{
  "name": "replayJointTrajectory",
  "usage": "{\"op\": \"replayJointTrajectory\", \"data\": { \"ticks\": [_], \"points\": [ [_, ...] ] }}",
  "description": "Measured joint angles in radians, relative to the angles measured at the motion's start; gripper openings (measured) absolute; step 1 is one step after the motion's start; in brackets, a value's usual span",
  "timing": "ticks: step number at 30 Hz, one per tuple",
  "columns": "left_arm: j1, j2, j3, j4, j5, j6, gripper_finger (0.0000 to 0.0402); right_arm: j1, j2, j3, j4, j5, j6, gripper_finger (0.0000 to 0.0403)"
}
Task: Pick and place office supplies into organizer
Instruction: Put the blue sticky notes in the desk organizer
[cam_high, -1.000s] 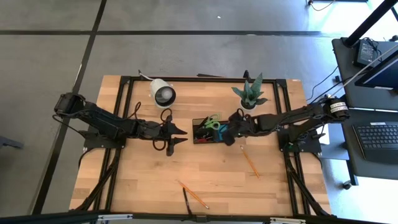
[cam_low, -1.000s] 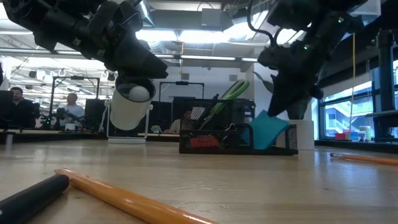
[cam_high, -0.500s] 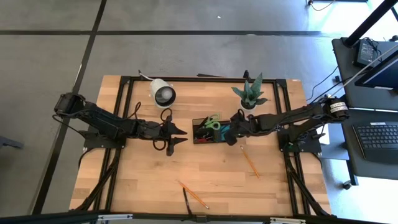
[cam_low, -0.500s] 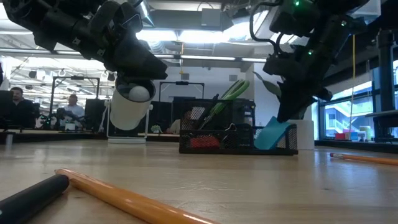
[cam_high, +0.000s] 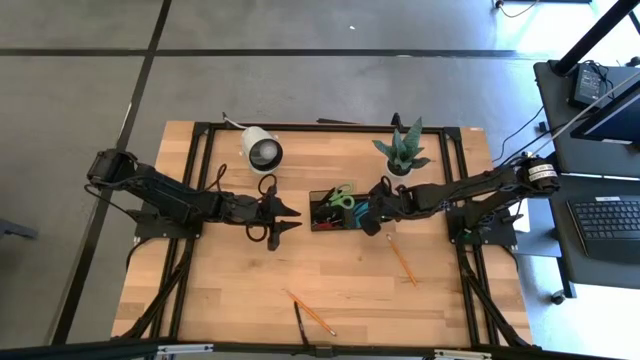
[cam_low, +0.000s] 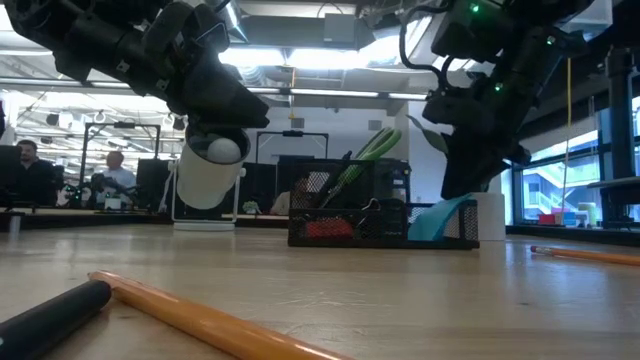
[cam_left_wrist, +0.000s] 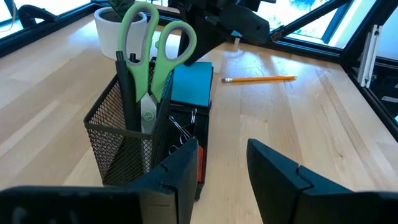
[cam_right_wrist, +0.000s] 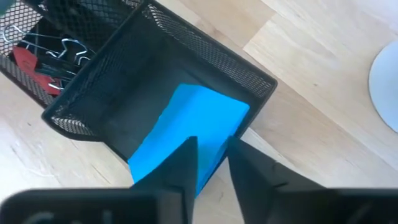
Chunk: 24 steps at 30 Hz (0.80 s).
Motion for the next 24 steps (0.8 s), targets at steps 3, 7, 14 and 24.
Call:
{"op": "replayJointTrajectory", "data": {
  "ticks": [3,7,14,24],
  "points": [
    [0.0,0.0,0.0,0.0,0.0,0.0,0.013,0.0,0.0,0.0,-0.001,-0.004,-0.003,0.0114],
    [0.0,0.0,0.0,0.0,0.0,-0.003,0.013,-0.002,0.002,-0.001,-0.023,-0.009,-0.026,0.0122],
    [0.0,0.0,0.0,0.0,0.0,-0.028,0.013,-0.025,0.002,0.019,-0.046,-0.008,-0.052,0.0123],
    [0.0,0.0,0.0,-0.001,0.0,-0.05,0.013,-0.033,0.002,0.039,-0.07,-0.027,-0.124,0.0123]
  ]
}}
